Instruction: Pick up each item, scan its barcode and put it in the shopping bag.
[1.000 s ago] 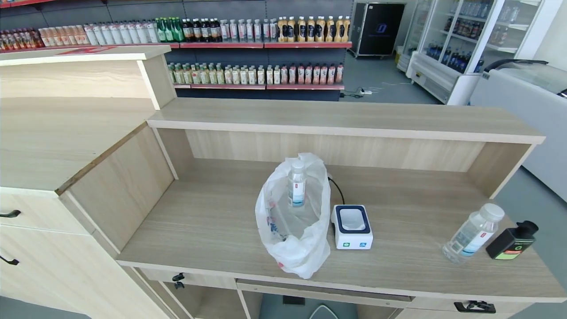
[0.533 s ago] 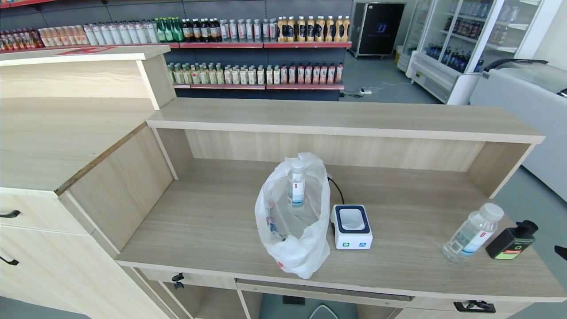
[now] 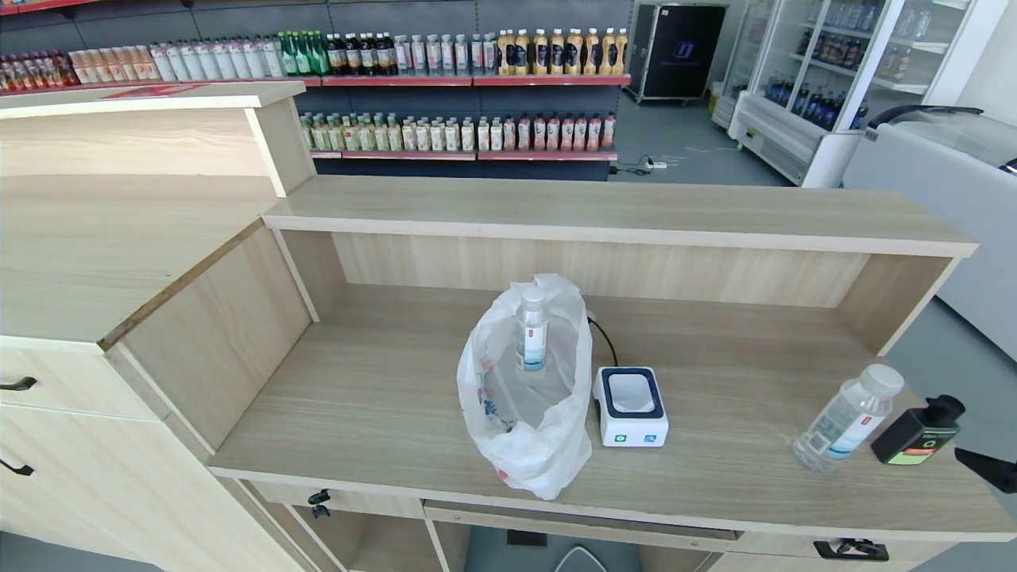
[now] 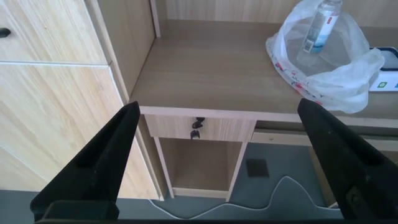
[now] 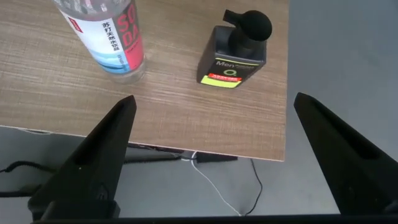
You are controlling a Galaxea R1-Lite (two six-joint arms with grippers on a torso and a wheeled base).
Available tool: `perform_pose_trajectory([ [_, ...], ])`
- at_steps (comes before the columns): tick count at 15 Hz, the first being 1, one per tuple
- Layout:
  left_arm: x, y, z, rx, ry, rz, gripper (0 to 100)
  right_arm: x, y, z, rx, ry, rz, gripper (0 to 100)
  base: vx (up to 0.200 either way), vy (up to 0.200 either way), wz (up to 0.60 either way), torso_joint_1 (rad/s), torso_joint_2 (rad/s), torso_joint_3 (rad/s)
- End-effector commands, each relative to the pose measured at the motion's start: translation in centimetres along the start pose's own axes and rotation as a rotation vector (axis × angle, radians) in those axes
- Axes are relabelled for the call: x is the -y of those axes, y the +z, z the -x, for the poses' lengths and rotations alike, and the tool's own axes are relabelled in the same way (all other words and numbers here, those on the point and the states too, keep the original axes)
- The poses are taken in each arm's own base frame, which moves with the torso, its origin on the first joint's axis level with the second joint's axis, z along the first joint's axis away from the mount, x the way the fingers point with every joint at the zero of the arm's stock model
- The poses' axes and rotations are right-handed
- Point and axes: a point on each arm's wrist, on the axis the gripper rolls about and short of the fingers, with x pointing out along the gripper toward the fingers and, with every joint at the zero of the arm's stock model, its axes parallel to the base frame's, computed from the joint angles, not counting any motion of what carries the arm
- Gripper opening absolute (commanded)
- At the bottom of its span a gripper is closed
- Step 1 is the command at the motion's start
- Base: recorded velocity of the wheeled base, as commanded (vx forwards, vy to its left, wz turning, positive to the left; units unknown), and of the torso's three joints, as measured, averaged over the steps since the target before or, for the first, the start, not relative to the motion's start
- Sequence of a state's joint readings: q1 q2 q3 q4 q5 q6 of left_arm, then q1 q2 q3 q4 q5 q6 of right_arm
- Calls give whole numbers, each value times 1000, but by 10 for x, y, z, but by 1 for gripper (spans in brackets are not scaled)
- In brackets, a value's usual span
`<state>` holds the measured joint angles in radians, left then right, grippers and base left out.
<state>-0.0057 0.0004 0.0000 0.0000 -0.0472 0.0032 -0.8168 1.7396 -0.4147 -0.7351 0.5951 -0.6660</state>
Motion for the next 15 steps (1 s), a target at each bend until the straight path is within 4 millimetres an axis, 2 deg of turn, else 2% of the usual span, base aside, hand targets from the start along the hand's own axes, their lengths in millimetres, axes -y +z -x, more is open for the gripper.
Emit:
perform_pose_trajectory([
  [1,0,0,0,-1,-1,0,100,-5,-8,-14,-25,58,1,100,0,0,0,0,0,0],
  [15,0,0,0,-1,-1,0,100,-30,1,-57,70,190,135,100,0,0,0,0,0,0],
])
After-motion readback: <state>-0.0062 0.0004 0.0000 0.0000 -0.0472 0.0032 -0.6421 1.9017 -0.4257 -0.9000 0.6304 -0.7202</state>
